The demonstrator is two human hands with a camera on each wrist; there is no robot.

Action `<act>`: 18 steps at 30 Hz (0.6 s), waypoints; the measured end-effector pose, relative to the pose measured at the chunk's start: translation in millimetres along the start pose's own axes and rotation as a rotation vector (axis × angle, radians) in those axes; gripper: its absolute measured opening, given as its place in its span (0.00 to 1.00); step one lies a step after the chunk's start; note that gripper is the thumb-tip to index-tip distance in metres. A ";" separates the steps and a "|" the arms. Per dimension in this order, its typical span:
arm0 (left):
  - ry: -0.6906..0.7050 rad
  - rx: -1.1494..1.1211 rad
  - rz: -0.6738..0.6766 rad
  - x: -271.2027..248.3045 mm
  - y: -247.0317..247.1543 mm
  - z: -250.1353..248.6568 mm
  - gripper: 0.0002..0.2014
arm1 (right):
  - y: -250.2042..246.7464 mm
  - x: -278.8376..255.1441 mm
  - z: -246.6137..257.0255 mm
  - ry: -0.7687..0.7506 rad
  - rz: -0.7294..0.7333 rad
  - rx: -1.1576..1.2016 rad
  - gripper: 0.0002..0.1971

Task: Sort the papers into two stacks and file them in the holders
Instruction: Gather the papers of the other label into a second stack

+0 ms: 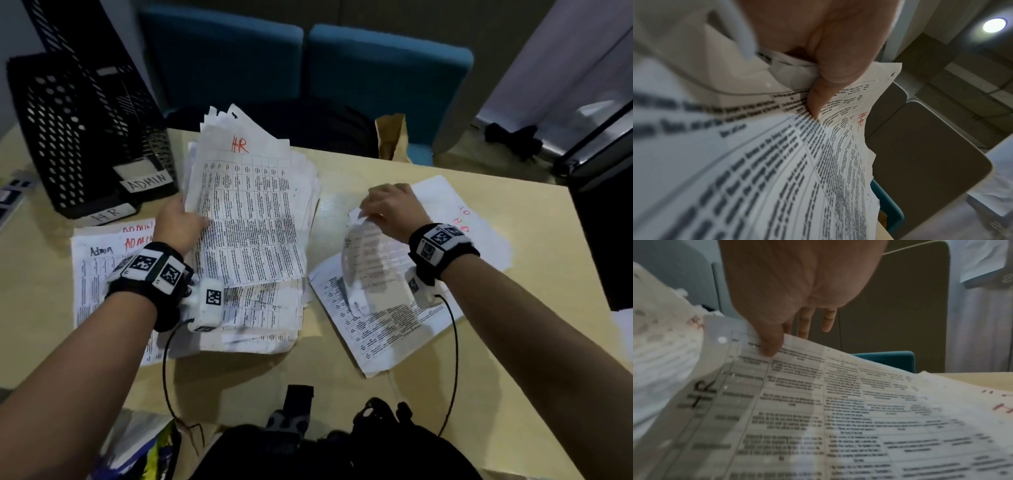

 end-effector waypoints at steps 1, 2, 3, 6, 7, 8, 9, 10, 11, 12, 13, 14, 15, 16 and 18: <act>0.015 -0.009 0.013 -0.4 2.5 -4.0 0.26 | -13.2 -1.5 -2.4 0.044 -0.069 0.008 0.07; 0.023 -0.009 0.026 -0.7 4.5 -7.8 0.27 | -28.1 -3.3 -6.9 0.102 -0.155 0.013 0.07; 0.036 -0.004 0.034 -0.1 6.5 -11.2 0.26 | -46.0 -7.4 -13.1 0.177 -0.252 0.022 0.07; 0.074 0.050 0.027 -1.8 11.4 -24.1 0.22 | -92.4 -30.2 -41.7 0.533 -0.427 0.142 0.08; 0.095 0.090 0.015 -2.3 13.0 -28.9 0.20 | -102.1 -41.2 -52.9 0.675 -0.466 0.204 0.09; 0.114 0.127 0.004 -3.5 14.4 -33.6 0.19 | -106.0 -54.4 -64.1 0.807 -0.498 0.283 0.10; 0.138 0.161 -0.002 -5.0 16.0 -38.2 0.19 | -106.0 -69.0 -72.4 0.930 -0.518 0.367 0.11; 0.150 0.191 -0.005 -6.5 17.5 -42.5 0.18 | -98.9 -84.3 -80.3 1.048 -0.522 0.451 0.13; 0.161 0.217 -0.007 -5.7 18.8 -44.8 0.17 | -87.5 -100.0 -85.0 1.161 -0.502 0.539 0.14; 0.168 0.239 -0.008 -5.3 20.6 -46.6 0.17 | -68.4 -116.4 -85.4 1.267 -0.446 0.639 0.16; 0.170 0.258 -0.008 -4.9 22.6 -47.7 0.16 | -49.6 -129.9 -79.7 1.338 -0.363 0.720 0.17; 0.169 0.283 -0.009 -5.3 25.3 -48.7 0.16 | -27.7 -141.9 -72.2 1.362 -0.259 0.772 0.18; 0.166 0.310 -0.015 -5.2 27.5 -49.1 0.16 | -5.3 -152.8 -63.1 1.364 -0.127 0.777 0.18; 0.158 0.333 -0.019 -5.5 29.7 -49.7 0.15 | 17.4 -160.9 -48.2 1.369 0.020 0.776 0.16; 0.144 0.364 -0.021 -5.7 33.1 -50.5 0.16 | 60.0 -184.2 -34.7 1.477 0.158 0.783 0.14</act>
Point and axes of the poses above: each hand's wrist, its own x-axis towards the middle knuckle, its own y-axis out of the palm, z = x × y, the point moved 6 cm from there along x, towards the middle knuckle, and after that the axes turned 5 degrees about z, right-handed, at the moved point
